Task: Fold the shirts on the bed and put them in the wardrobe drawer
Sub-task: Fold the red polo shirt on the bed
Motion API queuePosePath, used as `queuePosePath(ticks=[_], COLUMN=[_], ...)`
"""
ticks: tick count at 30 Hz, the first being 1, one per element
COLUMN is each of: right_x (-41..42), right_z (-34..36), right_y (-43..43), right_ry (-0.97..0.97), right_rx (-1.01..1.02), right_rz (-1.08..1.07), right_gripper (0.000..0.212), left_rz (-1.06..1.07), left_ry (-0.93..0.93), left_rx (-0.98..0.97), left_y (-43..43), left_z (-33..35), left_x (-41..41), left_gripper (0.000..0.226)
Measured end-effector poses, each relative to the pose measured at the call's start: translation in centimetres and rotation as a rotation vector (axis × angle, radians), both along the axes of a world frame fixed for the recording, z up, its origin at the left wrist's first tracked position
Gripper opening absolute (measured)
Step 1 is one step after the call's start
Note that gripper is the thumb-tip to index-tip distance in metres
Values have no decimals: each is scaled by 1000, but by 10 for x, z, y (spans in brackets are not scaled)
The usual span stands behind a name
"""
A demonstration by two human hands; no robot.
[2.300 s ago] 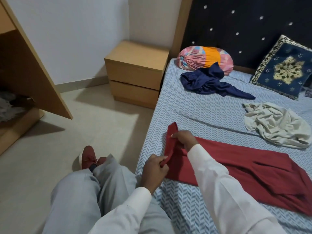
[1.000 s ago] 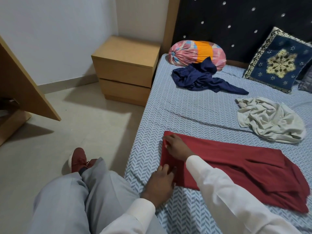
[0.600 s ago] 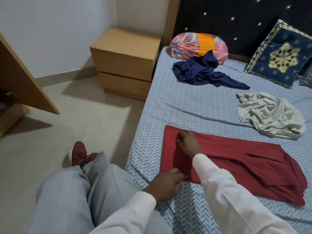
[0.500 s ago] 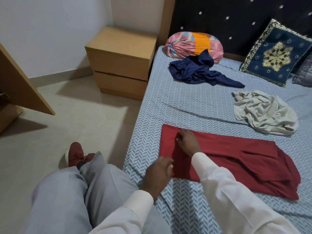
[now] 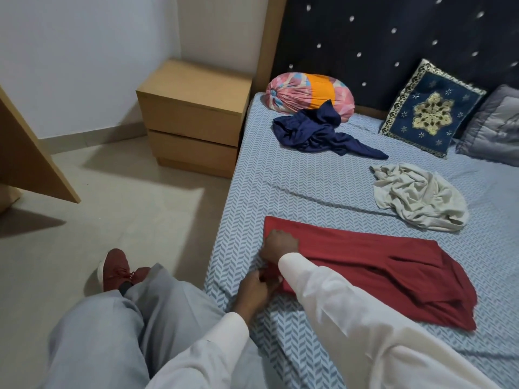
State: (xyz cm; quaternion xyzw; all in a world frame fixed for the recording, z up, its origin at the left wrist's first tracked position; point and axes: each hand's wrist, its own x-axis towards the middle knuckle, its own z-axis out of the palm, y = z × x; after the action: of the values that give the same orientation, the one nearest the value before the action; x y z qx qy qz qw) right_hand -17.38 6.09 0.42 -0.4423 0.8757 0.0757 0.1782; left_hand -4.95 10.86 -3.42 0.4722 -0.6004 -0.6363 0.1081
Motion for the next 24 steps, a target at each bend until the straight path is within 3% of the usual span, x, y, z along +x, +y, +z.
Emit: queuePosePath(ticks=[5,7,9,15,18,21,24], right_x=[28,54,87,155,144,104,53], right_z=[25,41,55,86,88,78,63], right_y=[-24,-45,-66,-106,-94,-67,-31], right_ry=[-50,-41,-36,-216,-304,-500,-715], right_rx=[-45,-83,-140,-271,-254,-314,-485], right_rz=[113,201,255,294,326,247,63], right_gripper=[70,55,41,30,35,53,42], left_rz=[115,227,329,513,495,473,346], left_ry=[-19,-55,-91,-175,-145,-54,-41], left_rx=[-127,-201,-291,-525,-572,-590,-713], left_y=[-5,-20,-37,-76,-65,-40,-25], left_z=[9,14,32,79,81,76,59], left_x=[31,56,85,152,151,127,94], left_gripper=[26,35,29,19,21,28,45])
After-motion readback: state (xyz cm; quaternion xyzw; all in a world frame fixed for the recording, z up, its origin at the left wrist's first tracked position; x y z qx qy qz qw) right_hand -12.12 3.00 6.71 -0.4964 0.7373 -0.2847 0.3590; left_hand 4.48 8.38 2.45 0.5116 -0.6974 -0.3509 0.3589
